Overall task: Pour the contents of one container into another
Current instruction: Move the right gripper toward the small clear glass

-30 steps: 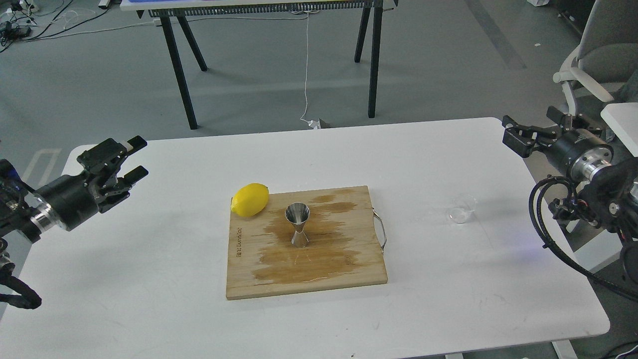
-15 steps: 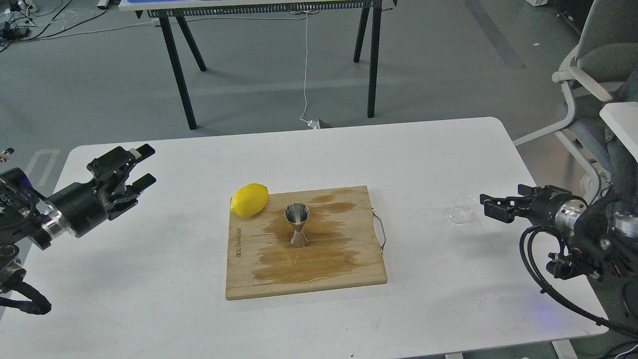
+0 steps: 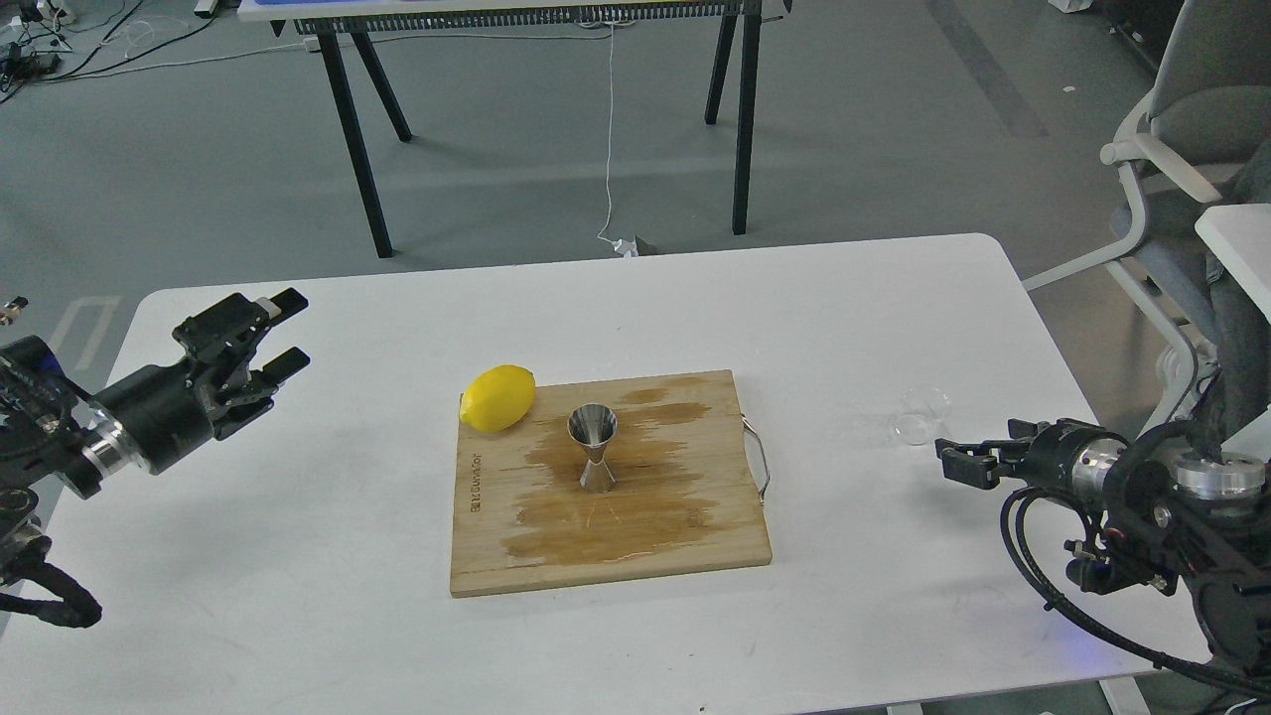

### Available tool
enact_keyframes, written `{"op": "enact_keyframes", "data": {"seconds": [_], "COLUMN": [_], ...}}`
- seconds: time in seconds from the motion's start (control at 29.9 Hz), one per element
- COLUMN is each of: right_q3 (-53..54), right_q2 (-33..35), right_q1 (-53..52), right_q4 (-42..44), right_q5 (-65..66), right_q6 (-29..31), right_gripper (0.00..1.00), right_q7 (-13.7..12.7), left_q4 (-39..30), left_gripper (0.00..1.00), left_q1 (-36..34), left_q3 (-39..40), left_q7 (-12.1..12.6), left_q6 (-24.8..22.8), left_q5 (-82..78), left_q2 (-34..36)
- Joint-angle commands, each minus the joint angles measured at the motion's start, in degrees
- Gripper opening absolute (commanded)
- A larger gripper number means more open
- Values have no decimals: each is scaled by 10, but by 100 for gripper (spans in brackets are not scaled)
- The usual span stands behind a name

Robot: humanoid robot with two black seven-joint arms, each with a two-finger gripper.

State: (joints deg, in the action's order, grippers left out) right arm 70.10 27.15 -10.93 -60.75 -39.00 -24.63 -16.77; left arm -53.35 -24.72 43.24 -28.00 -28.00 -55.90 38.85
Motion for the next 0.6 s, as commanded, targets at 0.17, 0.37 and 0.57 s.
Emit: {"op": "enact_keyframes", "data": {"seconds": [0.17,0.37,0.57], "right_q3": [0,-12,-12], "right_q2": [-41,-61,-62], "right_q1": [-23,-53,-76], "right_q4": [33,66,83], "right_q5": [31,48,49], "right_q6": [0,0,4], "right_gripper": [97,97,97], "right_q7": [-1,-2,-2], "left_q4": [0,0,1], "left_gripper": [93,93,93], "left_q1": [3,6,6], "left_q3": [0,0,0], "left_q7": [0,0,0], "left_q6": [0,0,0], "left_q5": [0,-1,-2], "left_q2": [0,-3,-3]}}
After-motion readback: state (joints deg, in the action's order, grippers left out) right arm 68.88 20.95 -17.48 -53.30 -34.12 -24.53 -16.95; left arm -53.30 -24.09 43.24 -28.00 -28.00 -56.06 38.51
